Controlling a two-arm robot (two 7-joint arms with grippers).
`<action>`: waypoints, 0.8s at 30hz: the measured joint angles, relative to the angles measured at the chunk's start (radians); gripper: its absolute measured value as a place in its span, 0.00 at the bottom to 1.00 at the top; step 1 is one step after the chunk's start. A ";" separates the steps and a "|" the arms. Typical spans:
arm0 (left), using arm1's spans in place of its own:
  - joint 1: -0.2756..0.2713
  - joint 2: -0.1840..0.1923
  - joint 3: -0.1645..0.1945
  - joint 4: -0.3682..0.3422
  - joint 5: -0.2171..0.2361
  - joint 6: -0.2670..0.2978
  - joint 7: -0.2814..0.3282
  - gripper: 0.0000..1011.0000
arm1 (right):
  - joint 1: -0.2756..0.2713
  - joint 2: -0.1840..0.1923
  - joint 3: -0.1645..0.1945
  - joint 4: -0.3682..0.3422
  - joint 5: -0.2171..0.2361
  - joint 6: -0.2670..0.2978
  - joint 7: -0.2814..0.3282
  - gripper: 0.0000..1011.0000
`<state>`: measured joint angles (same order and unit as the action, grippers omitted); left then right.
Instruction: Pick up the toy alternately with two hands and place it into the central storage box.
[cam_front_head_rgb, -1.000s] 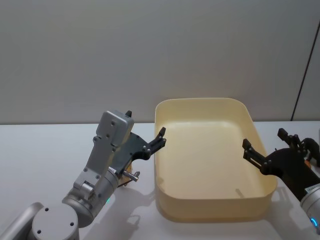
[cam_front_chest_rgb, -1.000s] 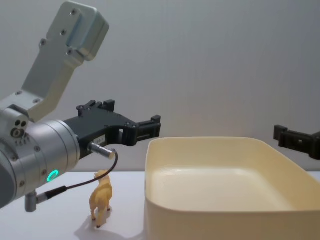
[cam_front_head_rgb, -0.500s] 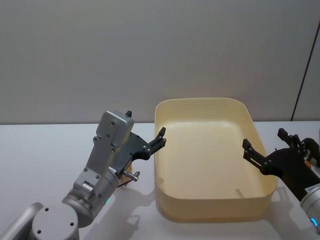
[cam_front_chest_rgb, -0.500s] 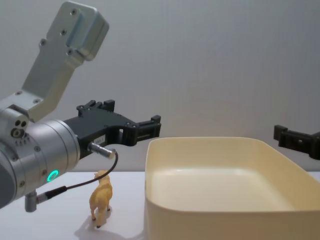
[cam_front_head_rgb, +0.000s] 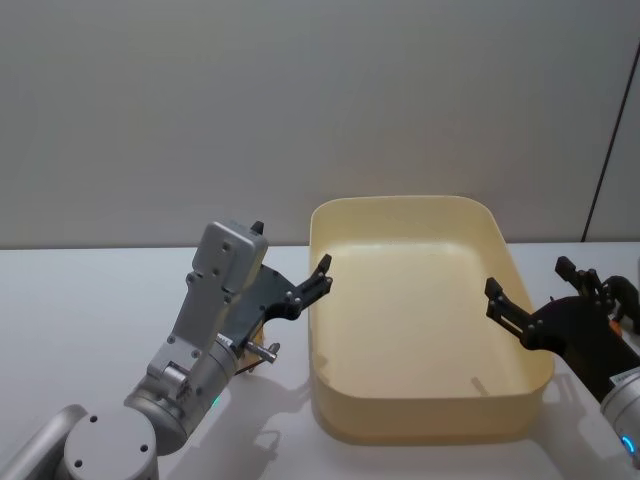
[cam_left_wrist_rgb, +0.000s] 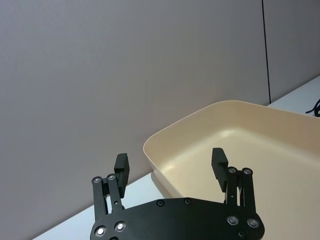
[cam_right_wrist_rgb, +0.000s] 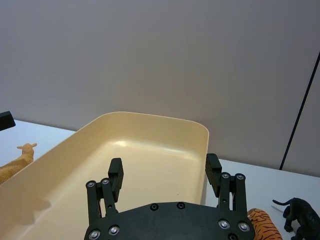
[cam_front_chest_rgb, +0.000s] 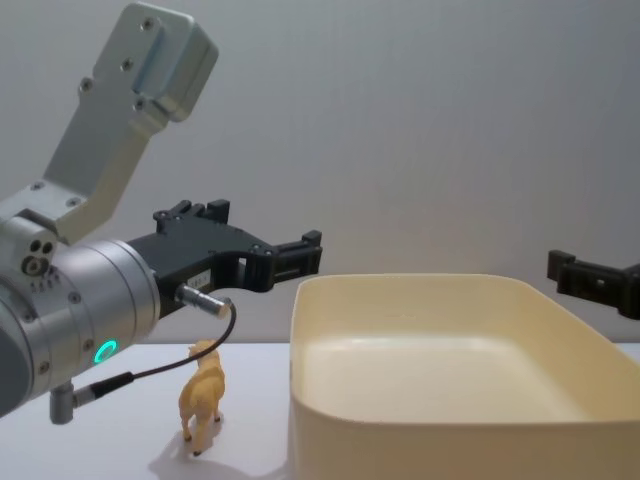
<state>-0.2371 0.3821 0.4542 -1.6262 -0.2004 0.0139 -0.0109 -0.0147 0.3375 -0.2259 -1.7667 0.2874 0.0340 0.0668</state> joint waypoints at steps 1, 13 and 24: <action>0.000 0.000 0.000 0.000 0.000 0.000 0.000 0.99 | 0.000 0.000 0.000 0.000 0.000 0.000 0.000 0.99; 0.000 0.000 0.000 0.000 0.000 0.000 0.000 0.99 | 0.000 0.000 0.000 0.000 0.000 0.000 0.000 0.99; 0.000 0.000 0.000 0.000 0.000 0.000 0.000 0.99 | 0.000 0.001 0.003 0.001 0.001 -0.001 -0.002 0.99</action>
<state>-0.2371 0.3821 0.4542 -1.6262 -0.2004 0.0139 -0.0109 -0.0147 0.3384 -0.2229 -1.7662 0.2881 0.0335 0.0653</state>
